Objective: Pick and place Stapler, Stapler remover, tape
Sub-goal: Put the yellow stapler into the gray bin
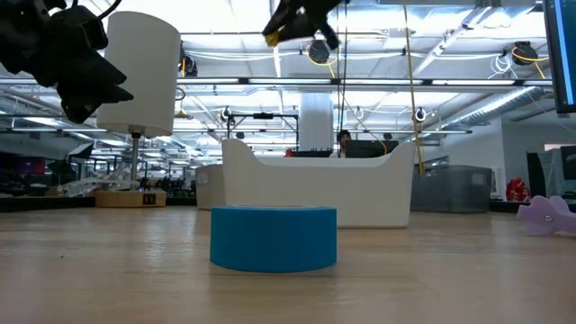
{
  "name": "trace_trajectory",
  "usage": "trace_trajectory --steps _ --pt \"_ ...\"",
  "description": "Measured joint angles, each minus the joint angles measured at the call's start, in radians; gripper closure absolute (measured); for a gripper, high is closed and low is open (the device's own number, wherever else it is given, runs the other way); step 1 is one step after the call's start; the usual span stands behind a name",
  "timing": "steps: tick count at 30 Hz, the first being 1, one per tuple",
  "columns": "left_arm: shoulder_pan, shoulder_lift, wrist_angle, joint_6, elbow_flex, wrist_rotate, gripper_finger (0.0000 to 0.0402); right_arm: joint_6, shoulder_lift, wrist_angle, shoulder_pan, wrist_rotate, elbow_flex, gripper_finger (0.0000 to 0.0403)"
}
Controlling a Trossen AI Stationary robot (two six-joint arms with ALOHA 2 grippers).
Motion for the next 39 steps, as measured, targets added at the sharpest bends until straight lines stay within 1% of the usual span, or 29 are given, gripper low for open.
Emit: trace_trajectory --steps 5,11,14,16,18,22,29,32,39 --pt "0.000 0.000 0.007 -0.038 0.000 -0.003 0.0266 -0.020 0.077 0.075 -0.112 -0.137 0.000 0.0328" --pt "0.000 0.000 0.007 -0.039 0.000 -0.030 0.0266 -0.064 0.208 0.110 -0.209 -0.233 0.000 0.0335" --pt "0.000 0.000 0.007 -0.040 0.000 -0.037 0.0266 -0.055 0.264 0.108 -0.248 -0.287 0.000 0.0333" --pt "0.000 0.000 0.007 -0.050 0.000 -0.049 0.0266 -0.025 0.293 0.098 -0.270 -0.315 0.000 0.0329" --pt "0.000 0.000 0.007 -0.063 0.000 -0.059 0.0266 0.012 0.323 0.124 -0.289 -0.335 0.000 0.0327" --pt "0.000 0.000 0.007 -0.065 0.000 -0.089 0.0266 0.094 0.348 0.130 -0.322 -0.352 0.000 0.0331" --pt "0.000 0.000 0.007 -0.053 0.000 -0.139 0.0266 0.162 0.360 0.141 -0.347 -0.363 0.000 0.0324" --pt "0.000 0.000 0.007 -0.051 0.000 -0.156 0.0266 0.173 0.361 0.138 -0.348 -0.362 0.000 0.0322" --pt "0.000 0.000 0.007 -0.051 0.000 -0.158 0.0266 0.174 0.361 0.138 -0.346 -0.362 0.000 0.0320"
